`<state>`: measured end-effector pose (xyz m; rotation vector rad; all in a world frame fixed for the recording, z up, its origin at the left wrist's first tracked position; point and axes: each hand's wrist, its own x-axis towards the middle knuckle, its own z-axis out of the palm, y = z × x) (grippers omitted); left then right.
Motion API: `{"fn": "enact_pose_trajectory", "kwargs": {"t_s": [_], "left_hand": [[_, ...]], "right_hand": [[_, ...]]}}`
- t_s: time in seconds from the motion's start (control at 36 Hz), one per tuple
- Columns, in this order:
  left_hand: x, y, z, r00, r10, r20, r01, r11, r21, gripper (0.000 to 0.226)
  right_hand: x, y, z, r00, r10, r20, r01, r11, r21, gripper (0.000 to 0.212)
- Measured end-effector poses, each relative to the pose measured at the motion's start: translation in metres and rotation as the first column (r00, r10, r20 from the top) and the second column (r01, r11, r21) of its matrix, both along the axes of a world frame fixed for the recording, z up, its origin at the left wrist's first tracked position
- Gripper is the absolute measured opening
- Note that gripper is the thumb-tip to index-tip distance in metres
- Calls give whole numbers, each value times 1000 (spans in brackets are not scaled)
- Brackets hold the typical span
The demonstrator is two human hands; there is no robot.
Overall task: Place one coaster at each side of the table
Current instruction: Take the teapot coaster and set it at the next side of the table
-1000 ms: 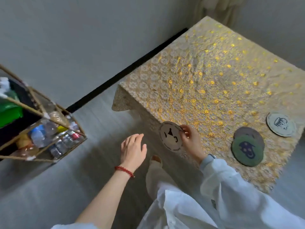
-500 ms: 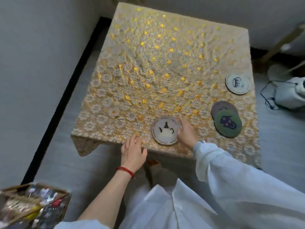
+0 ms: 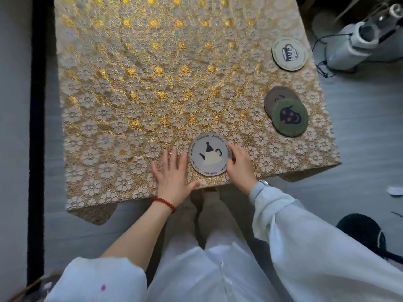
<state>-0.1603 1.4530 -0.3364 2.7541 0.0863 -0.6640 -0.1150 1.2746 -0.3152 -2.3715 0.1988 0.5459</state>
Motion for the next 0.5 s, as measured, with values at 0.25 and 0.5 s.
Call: {"fn": "enact_pose_trajectory", "kwargs": {"t_s": [0.25,0.5], "left_hand": [[8,-4,-6,1000,-5,6,5,1000,-13,98],[6,-5,-6,1000,-2,31,3,1000,-8,92]], "right_hand": [[-11,0,-5,1000,-2,17,2,1000,7,43],[-15,-1,-6,1000,12,22,-13,999,43,42]]}}
